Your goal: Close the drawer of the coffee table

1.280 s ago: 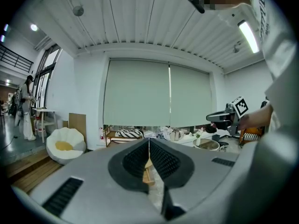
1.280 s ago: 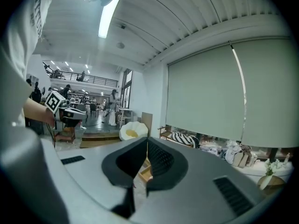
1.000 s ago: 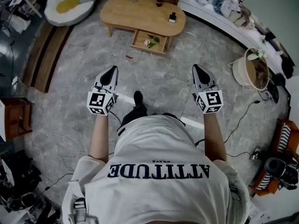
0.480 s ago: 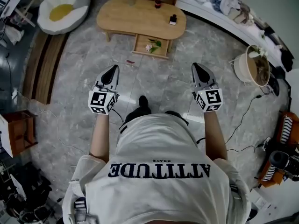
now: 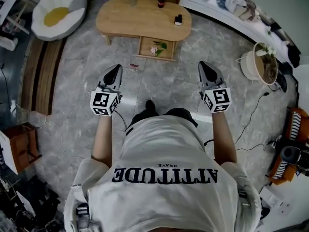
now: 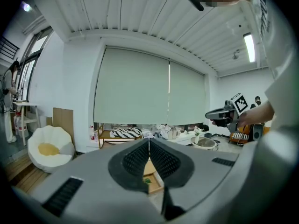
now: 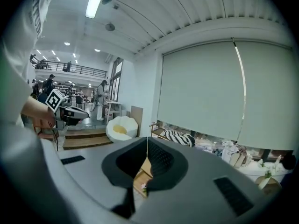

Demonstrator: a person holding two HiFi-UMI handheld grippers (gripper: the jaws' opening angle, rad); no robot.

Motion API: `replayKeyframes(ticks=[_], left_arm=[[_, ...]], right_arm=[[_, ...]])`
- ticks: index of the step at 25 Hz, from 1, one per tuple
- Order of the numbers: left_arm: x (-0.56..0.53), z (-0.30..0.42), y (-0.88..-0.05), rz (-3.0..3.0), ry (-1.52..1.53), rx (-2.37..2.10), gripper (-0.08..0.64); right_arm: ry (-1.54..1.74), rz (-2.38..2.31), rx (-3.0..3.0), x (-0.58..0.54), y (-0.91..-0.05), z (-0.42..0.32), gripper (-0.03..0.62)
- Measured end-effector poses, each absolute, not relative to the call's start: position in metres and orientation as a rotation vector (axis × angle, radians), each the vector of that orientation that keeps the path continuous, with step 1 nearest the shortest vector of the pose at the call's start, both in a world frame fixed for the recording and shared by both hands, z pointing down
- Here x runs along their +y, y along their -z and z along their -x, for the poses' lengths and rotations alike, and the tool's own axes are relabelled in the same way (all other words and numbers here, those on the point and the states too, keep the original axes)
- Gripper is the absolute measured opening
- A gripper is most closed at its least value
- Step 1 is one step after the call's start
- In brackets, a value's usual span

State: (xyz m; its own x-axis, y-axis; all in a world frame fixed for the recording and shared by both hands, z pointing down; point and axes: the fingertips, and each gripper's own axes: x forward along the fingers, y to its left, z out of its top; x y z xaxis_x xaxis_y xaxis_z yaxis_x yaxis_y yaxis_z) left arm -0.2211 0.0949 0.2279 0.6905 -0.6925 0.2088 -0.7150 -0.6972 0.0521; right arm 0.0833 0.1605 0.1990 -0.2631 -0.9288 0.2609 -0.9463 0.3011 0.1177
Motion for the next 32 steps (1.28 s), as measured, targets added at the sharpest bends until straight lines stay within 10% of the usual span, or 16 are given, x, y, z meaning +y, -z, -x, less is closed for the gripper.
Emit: replayKeyframes(ticks=[32], left_arm=[[-0.009,0.184,-0.259,-2.66,-0.316,-1.209,0.021]], right_arm=[[-0.18,-1.663,-2.331,0.027,-0.23,-0.112,0.02]])
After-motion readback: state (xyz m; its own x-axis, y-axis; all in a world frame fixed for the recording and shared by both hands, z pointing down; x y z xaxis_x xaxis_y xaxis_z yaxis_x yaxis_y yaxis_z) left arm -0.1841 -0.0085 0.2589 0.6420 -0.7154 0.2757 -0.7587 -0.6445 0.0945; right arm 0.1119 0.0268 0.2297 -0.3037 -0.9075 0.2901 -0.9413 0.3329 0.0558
